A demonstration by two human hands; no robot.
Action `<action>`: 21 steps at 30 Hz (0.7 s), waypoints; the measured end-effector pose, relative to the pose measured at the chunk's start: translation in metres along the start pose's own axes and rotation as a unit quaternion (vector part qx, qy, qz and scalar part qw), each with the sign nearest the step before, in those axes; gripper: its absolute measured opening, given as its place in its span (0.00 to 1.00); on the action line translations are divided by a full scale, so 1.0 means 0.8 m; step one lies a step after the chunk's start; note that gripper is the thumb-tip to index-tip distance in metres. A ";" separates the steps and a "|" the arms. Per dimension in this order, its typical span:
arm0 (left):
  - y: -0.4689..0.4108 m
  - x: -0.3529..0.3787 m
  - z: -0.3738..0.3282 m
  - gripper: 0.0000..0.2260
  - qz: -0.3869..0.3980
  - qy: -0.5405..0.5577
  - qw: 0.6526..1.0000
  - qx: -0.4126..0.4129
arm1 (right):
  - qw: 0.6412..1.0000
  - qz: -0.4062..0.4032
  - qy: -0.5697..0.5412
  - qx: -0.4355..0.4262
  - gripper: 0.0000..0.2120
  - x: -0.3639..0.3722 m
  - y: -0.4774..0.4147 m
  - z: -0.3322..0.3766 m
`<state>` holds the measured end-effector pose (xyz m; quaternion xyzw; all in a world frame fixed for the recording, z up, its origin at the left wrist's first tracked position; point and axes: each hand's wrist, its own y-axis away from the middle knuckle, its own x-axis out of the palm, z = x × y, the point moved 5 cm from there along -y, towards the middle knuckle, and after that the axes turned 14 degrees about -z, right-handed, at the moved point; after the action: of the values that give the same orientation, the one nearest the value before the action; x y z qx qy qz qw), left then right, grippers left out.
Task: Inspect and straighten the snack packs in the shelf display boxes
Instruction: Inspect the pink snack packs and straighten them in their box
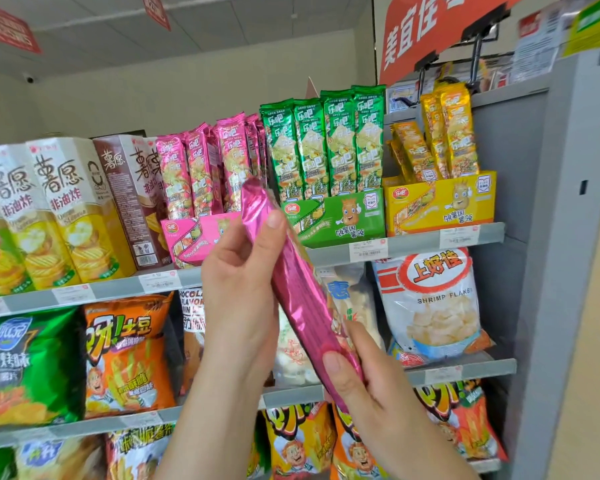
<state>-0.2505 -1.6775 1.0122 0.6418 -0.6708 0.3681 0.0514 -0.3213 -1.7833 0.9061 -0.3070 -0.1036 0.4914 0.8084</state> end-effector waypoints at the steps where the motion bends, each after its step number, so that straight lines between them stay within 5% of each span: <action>1: -0.003 0.000 -0.002 0.16 -0.008 0.004 1.000 0.000 | 1.000 -0.002 0.000 0.003 0.21 -0.002 0.003 -0.003; 4: -0.004 0.003 -0.008 0.32 -0.016 0.021 1.000 0.006 | 1.000 -0.005 -0.016 0.015 0.20 -0.010 0.008 -0.007; 13: 0.000 0.013 -0.001 0.09 0.020 0.073 0.997 -0.030 | 0.999 -0.040 -0.032 0.013 0.21 -0.028 0.010 -0.008; 21: -0.001 0.015 0.018 0.13 0.002 0.088 0.985 -0.151 | 0.993 -0.117 0.010 -0.032 0.16 -0.037 0.018 0.001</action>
<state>-0.2460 -1.6949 1.0087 0.5904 -0.7129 0.3177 0.2054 -0.3469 -1.8032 0.9022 -0.3233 -0.1459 0.3870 0.8511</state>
